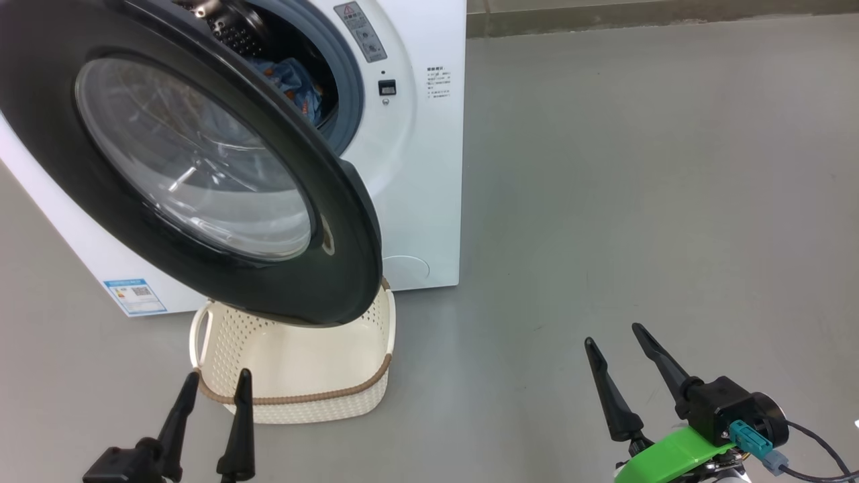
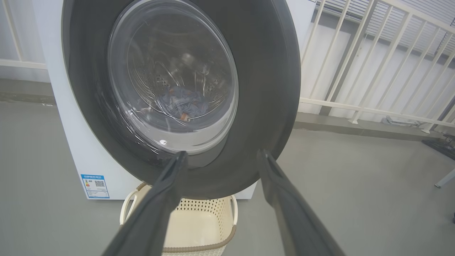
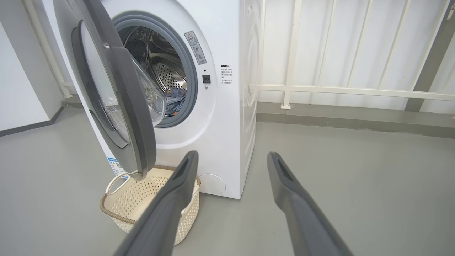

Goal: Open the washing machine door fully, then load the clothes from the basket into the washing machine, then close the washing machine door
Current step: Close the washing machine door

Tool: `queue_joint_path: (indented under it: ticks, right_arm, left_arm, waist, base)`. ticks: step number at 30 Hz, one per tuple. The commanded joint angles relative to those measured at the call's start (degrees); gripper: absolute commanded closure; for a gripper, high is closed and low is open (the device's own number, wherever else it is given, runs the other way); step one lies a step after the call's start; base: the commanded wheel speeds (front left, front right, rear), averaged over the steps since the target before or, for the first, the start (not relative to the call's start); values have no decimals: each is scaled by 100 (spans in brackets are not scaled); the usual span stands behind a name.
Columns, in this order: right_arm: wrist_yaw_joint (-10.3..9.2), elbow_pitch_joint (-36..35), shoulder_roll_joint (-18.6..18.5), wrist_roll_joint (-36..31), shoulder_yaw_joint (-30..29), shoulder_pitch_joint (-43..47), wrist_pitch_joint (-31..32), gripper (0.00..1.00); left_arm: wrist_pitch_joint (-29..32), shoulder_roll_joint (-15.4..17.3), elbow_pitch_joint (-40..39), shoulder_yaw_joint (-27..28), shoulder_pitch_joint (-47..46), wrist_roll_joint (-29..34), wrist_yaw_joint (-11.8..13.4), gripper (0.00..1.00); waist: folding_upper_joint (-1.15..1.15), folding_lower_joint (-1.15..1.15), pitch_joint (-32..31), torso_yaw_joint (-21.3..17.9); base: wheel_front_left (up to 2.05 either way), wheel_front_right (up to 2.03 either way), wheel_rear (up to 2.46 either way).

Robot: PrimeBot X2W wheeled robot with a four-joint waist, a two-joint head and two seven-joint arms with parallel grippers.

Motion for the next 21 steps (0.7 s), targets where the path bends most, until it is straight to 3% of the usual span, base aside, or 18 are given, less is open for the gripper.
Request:
queue_joint_path:
  ticks: [1,20,21]
  right_arm:
    - [9,-129,22,12,151,-103,-69,0]
    - [9,-130,-8,-25,156,-102,-69,0]
    - [9,-121,-10,-26,138,-95,-69,24]
  left_arm:
    - [-37,51,-122,213,-105,39,-15,0]
    - [-37,31,-115,163,-79,48,-15,0]
    - [-37,30,-114,154,-78,50,-15,0]
  waist:
    - [0,0,1,1]
    - [0,0,16,85]
    - [0,0,18,92]
  base:
    - [0,0,0]
    - [0,0,0]
    - [0,0,0]
